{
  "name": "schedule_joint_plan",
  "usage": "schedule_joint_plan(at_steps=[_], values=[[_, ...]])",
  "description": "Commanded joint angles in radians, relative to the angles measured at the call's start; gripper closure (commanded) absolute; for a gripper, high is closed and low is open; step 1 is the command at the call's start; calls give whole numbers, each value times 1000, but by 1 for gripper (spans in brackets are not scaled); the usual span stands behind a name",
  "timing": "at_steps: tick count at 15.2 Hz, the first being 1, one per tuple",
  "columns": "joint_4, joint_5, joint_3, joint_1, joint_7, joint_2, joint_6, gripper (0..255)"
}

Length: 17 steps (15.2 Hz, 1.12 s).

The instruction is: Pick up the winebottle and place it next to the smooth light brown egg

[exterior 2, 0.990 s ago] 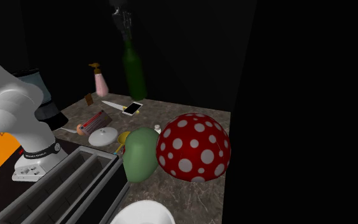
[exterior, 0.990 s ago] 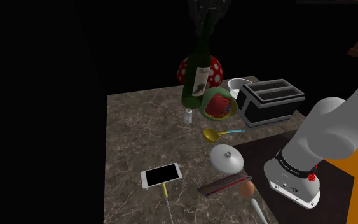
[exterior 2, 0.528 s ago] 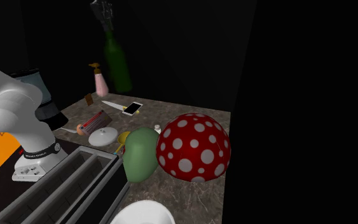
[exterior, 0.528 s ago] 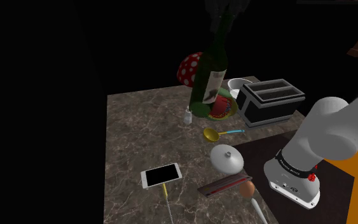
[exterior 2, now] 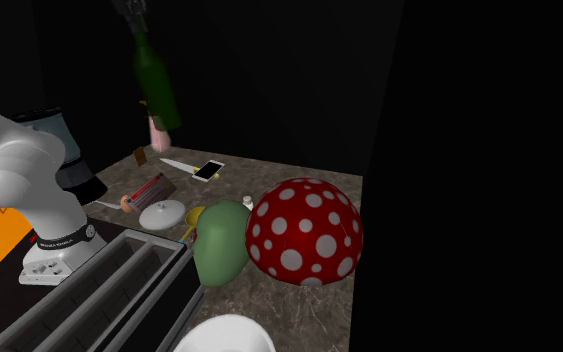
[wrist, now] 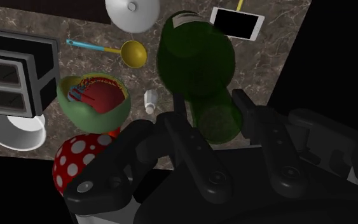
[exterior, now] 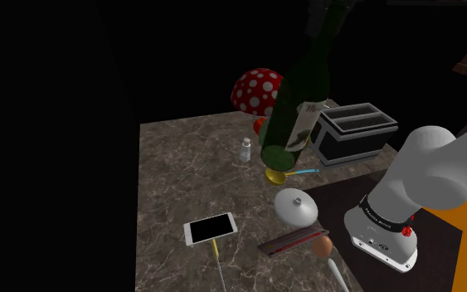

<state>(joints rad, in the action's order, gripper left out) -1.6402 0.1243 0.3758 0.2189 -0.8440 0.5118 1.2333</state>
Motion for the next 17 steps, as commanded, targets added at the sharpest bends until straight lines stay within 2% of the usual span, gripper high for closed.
schedule_joint_plan(at_steps=[1, 11, 15, 16, 17], values=[[31, 16, 21, 8, -38, 16, -44, 255], [299, 92, 205, 15, -291, -27, -239, 255], [466, 107, 334, -5, -433, -98, -321, 255], [538, 103, 400, -20, -493, -135, -351, 255], [497, 114, 378, -12, -479, -109, -333, 255]])
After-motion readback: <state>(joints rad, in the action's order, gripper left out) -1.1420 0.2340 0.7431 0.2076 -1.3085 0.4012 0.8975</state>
